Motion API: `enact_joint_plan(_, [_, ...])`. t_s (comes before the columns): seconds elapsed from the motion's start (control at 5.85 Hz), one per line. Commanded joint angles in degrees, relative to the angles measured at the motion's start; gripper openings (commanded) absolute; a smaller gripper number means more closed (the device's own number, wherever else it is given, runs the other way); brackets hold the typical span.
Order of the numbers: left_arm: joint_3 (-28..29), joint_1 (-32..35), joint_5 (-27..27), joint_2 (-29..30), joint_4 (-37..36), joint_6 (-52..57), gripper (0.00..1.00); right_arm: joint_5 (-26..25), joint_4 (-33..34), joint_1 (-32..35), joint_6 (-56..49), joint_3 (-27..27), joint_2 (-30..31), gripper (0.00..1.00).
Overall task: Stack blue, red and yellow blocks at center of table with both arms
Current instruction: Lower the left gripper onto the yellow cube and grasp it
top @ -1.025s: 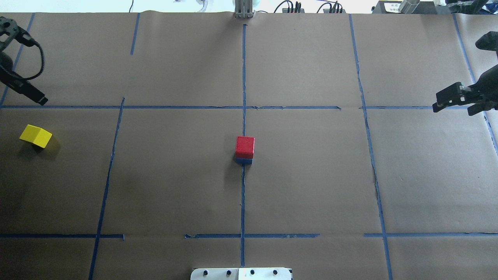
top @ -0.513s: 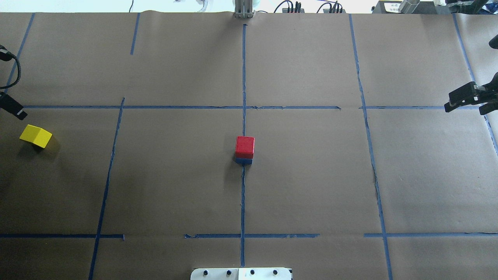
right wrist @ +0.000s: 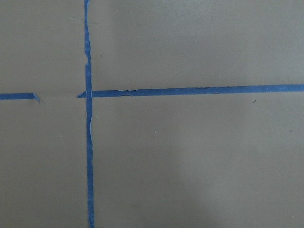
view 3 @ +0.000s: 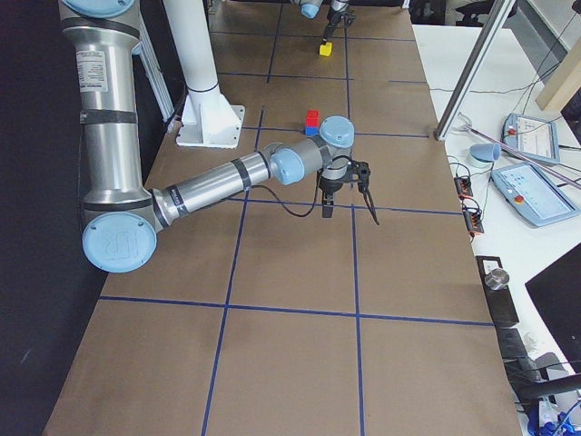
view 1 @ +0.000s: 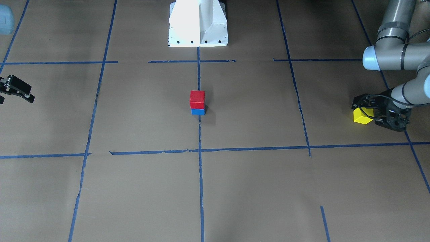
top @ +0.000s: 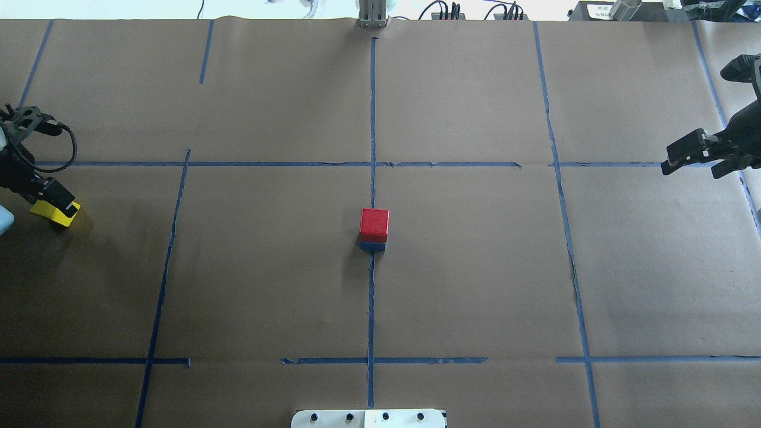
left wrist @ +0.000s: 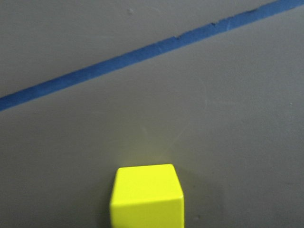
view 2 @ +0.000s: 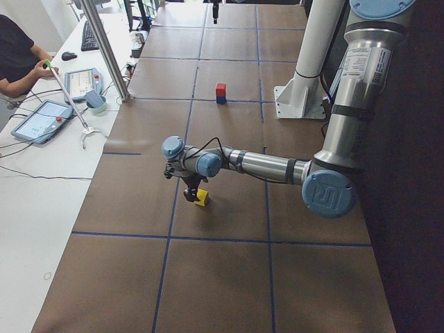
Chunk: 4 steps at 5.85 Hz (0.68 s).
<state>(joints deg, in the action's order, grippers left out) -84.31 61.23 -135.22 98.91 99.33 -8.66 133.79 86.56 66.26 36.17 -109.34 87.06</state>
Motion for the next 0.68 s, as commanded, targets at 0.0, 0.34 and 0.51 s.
enact_joint_plan(0.0, [1.2,-1.0,5.3,-0.3,3.5,-1.4,1.0,1.1,-0.2,-0.1,0.0,0.2,-0.1,1.0])
enact_joint_plan(0.34, [1.6,-1.0,5.4,0.2,3.5,-1.4,0.32,1.1,-0.2,-0.1,0.0,0.2,-0.1,1.0])
enact_joint_plan(0.51, [1.7,-1.0,5.7,0.3,3.3,-2.7,0.03,1.1,-0.2,-0.1,0.0,0.3,-0.1,1.0])
